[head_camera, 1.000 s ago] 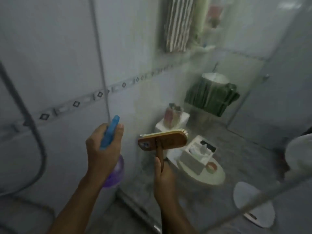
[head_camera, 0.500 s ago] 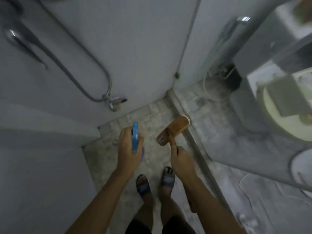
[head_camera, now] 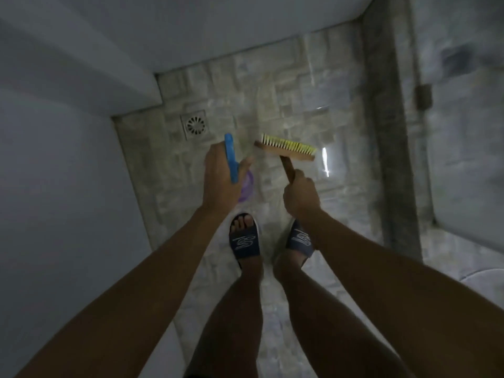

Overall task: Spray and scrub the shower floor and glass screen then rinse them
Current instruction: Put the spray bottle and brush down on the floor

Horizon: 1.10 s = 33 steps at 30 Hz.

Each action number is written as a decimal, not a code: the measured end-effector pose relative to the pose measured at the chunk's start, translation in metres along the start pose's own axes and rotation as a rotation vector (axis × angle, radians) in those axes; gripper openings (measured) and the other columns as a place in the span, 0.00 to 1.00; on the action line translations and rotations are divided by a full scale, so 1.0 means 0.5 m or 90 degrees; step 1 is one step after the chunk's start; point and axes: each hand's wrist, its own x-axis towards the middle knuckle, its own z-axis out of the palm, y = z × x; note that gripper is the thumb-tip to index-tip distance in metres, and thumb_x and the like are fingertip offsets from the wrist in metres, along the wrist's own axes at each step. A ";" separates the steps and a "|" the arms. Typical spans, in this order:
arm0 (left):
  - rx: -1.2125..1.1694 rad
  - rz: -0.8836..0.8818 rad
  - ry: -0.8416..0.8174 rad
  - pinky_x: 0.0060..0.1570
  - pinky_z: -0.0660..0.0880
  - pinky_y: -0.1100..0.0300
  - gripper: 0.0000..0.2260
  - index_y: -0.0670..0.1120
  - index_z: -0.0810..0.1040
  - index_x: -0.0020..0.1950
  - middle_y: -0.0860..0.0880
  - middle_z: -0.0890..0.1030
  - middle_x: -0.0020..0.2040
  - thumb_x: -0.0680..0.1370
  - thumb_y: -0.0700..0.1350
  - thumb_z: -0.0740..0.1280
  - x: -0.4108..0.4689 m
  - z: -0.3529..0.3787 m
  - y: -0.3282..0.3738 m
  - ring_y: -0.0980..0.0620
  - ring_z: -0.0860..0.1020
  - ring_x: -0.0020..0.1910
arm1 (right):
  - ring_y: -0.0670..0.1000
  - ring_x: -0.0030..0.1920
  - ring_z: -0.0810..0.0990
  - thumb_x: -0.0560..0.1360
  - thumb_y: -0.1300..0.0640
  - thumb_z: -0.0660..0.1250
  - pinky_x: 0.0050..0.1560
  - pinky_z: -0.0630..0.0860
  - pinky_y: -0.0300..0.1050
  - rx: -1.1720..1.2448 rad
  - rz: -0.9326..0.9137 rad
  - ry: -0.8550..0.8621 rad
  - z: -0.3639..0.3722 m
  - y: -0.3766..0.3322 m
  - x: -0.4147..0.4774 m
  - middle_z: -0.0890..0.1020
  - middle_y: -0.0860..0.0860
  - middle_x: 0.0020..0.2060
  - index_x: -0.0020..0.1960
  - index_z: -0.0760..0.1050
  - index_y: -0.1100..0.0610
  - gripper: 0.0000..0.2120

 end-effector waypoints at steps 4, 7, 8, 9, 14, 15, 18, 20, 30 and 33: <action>-0.022 -0.039 0.037 0.49 0.74 0.58 0.19 0.37 0.72 0.60 0.45 0.74 0.50 0.78 0.50 0.70 0.086 0.078 -0.130 0.47 0.74 0.48 | 0.60 0.56 0.77 0.81 0.62 0.59 0.53 0.75 0.51 -0.020 -0.043 0.036 0.101 0.004 0.143 0.74 0.61 0.57 0.71 0.65 0.59 0.19; -0.042 -0.034 0.070 0.48 0.65 0.74 0.20 0.35 0.72 0.61 0.49 0.71 0.50 0.78 0.48 0.71 0.142 0.118 -0.188 0.53 0.70 0.48 | 0.60 0.56 0.76 0.80 0.64 0.60 0.57 0.77 0.53 -0.037 -0.057 0.062 0.144 0.004 0.224 0.72 0.61 0.58 0.73 0.63 0.56 0.22; -0.045 -0.033 0.074 0.48 0.65 0.73 0.21 0.35 0.72 0.61 0.49 0.71 0.51 0.78 0.49 0.71 0.156 0.127 -0.203 0.53 0.70 0.48 | 0.60 0.56 0.75 0.80 0.65 0.60 0.58 0.77 0.55 -0.043 -0.066 0.070 0.157 0.005 0.245 0.72 0.61 0.58 0.74 0.62 0.55 0.24; -0.052 -0.028 0.081 0.48 0.67 0.71 0.21 0.35 0.72 0.62 0.50 0.71 0.51 0.78 0.50 0.71 0.168 0.138 -0.220 0.54 0.70 0.48 | 0.60 0.56 0.75 0.79 0.66 0.60 0.58 0.77 0.56 -0.046 -0.072 0.074 0.171 0.006 0.264 0.71 0.61 0.58 0.75 0.61 0.55 0.26; -0.097 -0.044 0.072 0.48 0.71 0.69 0.22 0.42 0.70 0.65 0.59 0.72 0.49 0.76 0.50 0.72 0.183 0.162 -0.277 0.61 0.73 0.48 | 0.59 0.58 0.73 0.78 0.69 0.61 0.59 0.76 0.58 -0.024 -0.087 0.068 0.223 0.017 0.307 0.70 0.60 0.59 0.77 0.57 0.53 0.31; -0.099 -0.040 0.061 0.50 0.73 0.67 0.23 0.43 0.70 0.66 0.57 0.73 0.50 0.76 0.51 0.72 0.179 0.165 -0.285 0.57 0.74 0.50 | 0.59 0.59 0.72 0.77 0.69 0.61 0.59 0.76 0.58 -0.016 -0.081 0.060 0.230 0.018 0.309 0.70 0.60 0.60 0.77 0.56 0.53 0.32; -0.071 -0.027 0.021 0.51 0.74 0.61 0.24 0.39 0.70 0.67 0.49 0.74 0.54 0.76 0.48 0.73 0.168 0.162 -0.299 0.54 0.74 0.51 | 0.61 0.63 0.72 0.77 0.68 0.63 0.63 0.74 0.61 -0.005 -0.054 0.017 0.244 0.022 0.309 0.69 0.60 0.64 0.79 0.51 0.51 0.37; -0.048 -0.039 -0.010 0.55 0.75 0.59 0.28 0.39 0.68 0.69 0.46 0.75 0.58 0.75 0.47 0.75 0.163 0.154 -0.307 0.52 0.75 0.56 | 0.62 0.65 0.72 0.77 0.68 0.62 0.64 0.74 0.61 -0.007 -0.034 -0.022 0.244 0.024 0.305 0.69 0.61 0.67 0.81 0.46 0.51 0.39; 0.069 -0.018 -0.093 0.68 0.69 0.51 0.34 0.41 0.62 0.77 0.41 0.69 0.71 0.78 0.54 0.71 0.121 -0.039 -0.115 0.45 0.68 0.69 | 0.59 0.55 0.79 0.80 0.63 0.61 0.56 0.80 0.56 0.101 -0.081 0.005 0.064 -0.107 0.151 0.75 0.59 0.56 0.77 0.59 0.52 0.27; 0.108 0.057 -0.066 0.66 0.72 0.46 0.25 0.42 0.68 0.74 0.43 0.71 0.68 0.81 0.53 0.65 0.117 -0.164 0.053 0.45 0.71 0.66 | 0.58 0.58 0.79 0.81 0.62 0.61 0.57 0.74 0.42 0.167 -0.171 0.071 -0.072 -0.194 0.033 0.78 0.59 0.58 0.72 0.68 0.60 0.19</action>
